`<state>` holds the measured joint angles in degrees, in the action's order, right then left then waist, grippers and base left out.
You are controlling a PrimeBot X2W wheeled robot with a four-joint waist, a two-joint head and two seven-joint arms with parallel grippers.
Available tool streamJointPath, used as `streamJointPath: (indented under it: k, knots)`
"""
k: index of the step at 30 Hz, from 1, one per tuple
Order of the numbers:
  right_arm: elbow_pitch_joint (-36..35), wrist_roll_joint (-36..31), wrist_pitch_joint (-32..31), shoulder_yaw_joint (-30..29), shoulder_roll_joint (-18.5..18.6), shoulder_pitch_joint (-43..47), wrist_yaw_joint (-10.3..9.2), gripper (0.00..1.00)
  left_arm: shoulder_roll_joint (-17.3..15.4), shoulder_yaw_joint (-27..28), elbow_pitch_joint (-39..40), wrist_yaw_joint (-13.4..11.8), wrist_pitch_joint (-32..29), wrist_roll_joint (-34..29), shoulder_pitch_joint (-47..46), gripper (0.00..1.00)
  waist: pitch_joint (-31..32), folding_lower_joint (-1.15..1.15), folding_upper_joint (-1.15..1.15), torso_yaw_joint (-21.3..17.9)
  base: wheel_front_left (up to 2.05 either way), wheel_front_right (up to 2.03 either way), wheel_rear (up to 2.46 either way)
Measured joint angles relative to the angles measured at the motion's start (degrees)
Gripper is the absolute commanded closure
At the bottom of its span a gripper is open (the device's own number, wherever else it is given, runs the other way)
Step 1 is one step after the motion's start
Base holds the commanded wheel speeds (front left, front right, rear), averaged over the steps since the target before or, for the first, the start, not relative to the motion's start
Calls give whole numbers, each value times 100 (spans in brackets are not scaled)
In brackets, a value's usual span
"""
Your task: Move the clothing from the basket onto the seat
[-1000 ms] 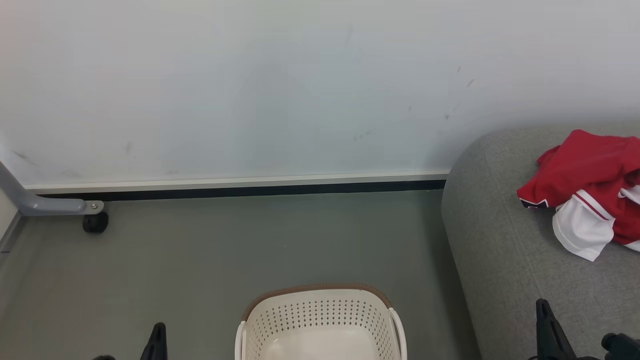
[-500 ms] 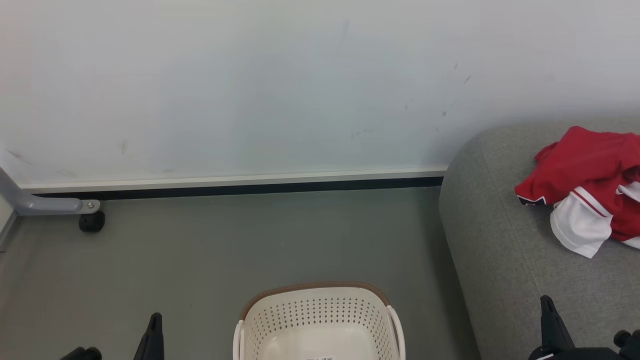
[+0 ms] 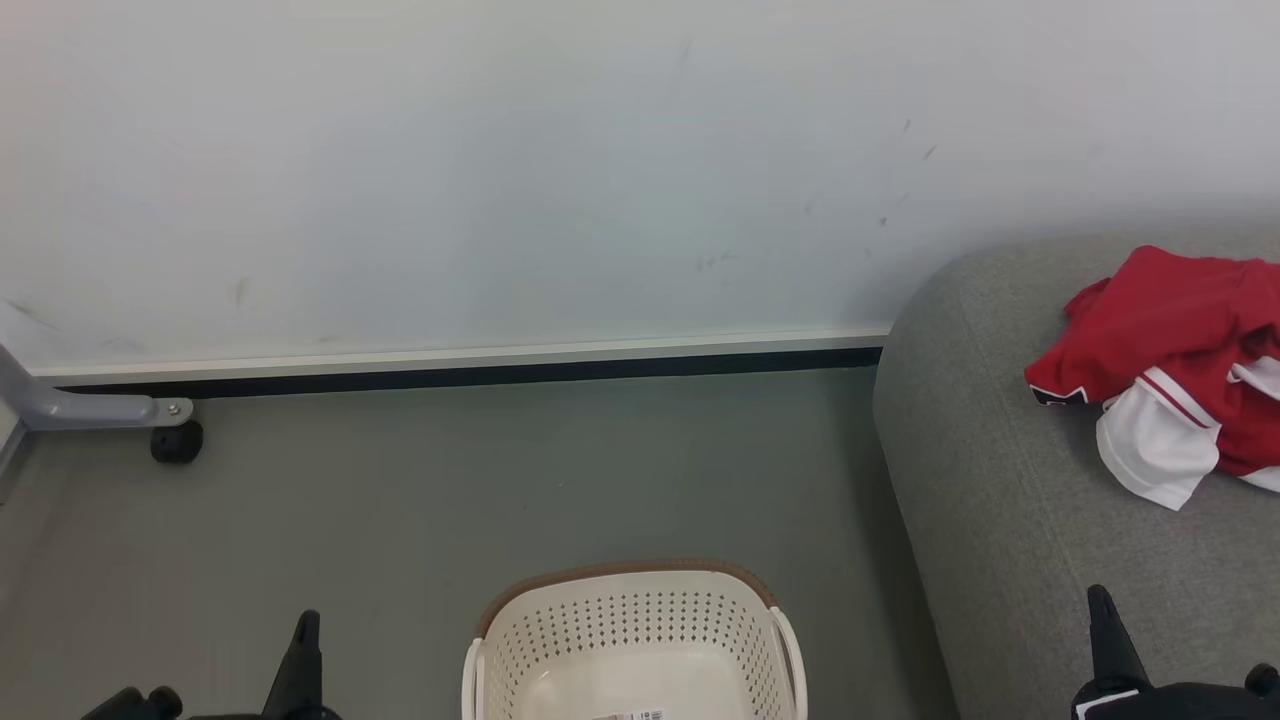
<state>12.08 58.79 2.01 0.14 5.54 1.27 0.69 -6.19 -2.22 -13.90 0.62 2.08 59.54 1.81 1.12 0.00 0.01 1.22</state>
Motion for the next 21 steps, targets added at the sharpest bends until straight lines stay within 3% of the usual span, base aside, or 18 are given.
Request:
streamJointPath:
  k: [21]
  knots:
    - [236,1533,-403,-368,-135,-316,289,100,167,354,-135,304,-409,1521,-293,100,-58,0,-1,-58,0,0,0]
